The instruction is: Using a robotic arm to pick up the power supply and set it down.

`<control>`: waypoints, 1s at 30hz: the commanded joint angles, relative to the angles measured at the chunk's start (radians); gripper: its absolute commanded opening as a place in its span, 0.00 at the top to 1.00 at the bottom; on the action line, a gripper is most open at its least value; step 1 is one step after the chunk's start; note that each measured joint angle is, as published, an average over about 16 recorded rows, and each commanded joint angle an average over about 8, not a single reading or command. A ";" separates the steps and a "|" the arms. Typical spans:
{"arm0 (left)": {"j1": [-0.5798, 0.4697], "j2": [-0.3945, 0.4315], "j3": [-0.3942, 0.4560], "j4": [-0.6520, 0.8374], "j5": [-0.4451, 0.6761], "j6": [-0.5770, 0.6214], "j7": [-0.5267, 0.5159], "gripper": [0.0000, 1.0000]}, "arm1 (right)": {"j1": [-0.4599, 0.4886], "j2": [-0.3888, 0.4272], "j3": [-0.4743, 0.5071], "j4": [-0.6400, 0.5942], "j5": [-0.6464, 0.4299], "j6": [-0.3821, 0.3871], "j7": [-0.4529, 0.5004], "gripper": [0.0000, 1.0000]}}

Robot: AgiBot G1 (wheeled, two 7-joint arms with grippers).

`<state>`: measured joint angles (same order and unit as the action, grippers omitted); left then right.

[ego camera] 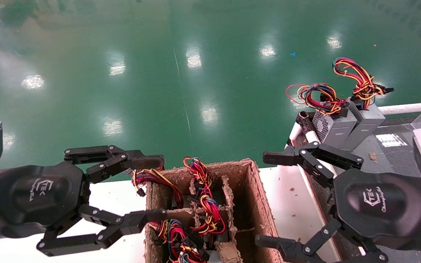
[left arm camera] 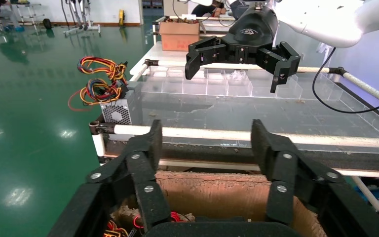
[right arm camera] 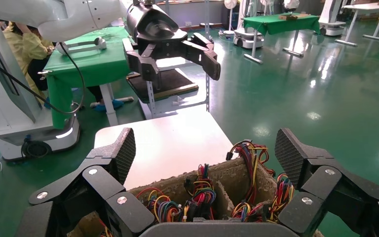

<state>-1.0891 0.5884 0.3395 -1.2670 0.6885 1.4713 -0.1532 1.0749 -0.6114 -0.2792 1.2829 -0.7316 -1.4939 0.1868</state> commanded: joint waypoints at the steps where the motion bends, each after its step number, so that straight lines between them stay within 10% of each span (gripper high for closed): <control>1: 0.000 0.000 0.000 0.000 0.000 0.000 0.000 1.00 | 0.000 0.000 0.000 0.000 0.000 0.000 0.000 0.00; 27: 0.000 0.000 0.000 0.000 0.000 0.000 0.000 1.00 | 0.000 0.000 0.000 0.000 0.000 0.000 0.000 0.00; 30: 0.000 0.000 0.000 0.000 0.000 0.000 0.000 0.62 | 0.000 0.000 0.000 0.000 0.000 0.000 0.000 0.00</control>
<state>-1.0891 0.5884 0.3394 -1.2670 0.6885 1.4713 -0.1532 1.0749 -0.6114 -0.2792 1.2830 -0.7316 -1.4940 0.1869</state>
